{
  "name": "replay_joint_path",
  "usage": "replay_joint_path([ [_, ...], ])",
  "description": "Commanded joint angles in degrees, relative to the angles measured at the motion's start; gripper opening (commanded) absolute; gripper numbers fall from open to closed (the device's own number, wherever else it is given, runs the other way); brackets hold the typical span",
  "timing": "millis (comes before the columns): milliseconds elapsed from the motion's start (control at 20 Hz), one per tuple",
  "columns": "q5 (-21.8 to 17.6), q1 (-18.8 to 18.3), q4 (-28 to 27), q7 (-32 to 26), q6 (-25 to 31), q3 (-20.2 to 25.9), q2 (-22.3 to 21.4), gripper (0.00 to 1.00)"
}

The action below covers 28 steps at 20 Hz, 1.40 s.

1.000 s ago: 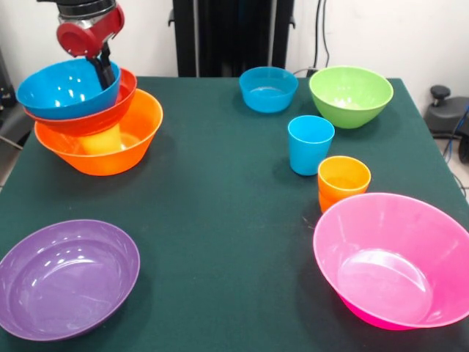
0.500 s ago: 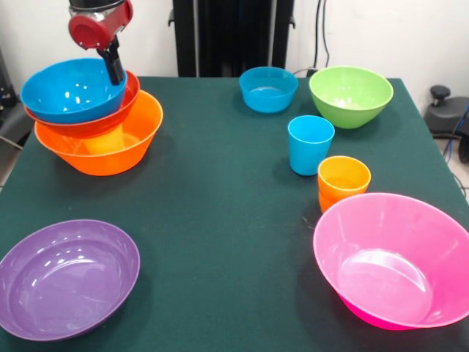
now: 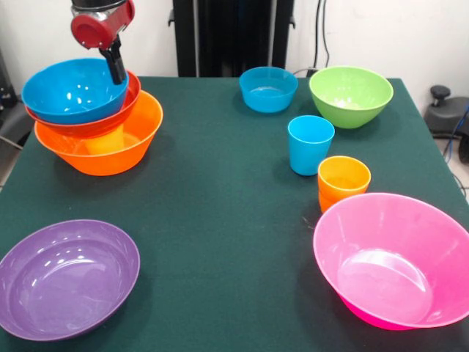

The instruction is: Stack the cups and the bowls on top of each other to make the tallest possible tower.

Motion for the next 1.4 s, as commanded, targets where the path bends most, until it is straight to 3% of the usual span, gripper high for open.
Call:
replay_joint_path([
  [50, -2.7, 2.6, 2.5, 5.4, -3.5, -4.3, 0.2, 0.00],
  [450, -2.8, 2.8, 2.6, 5.6, -3.5, -4.1, -0.9, 0.00],
  [1150, 1.3, 1.0, 3.0, 1.8, 0.2, -1.5, -6.6, 0.00],
  [1400, 2.8, 3.0, 4.9, 5.3, -0.6, -1.8, -8.7, 0.00],
])
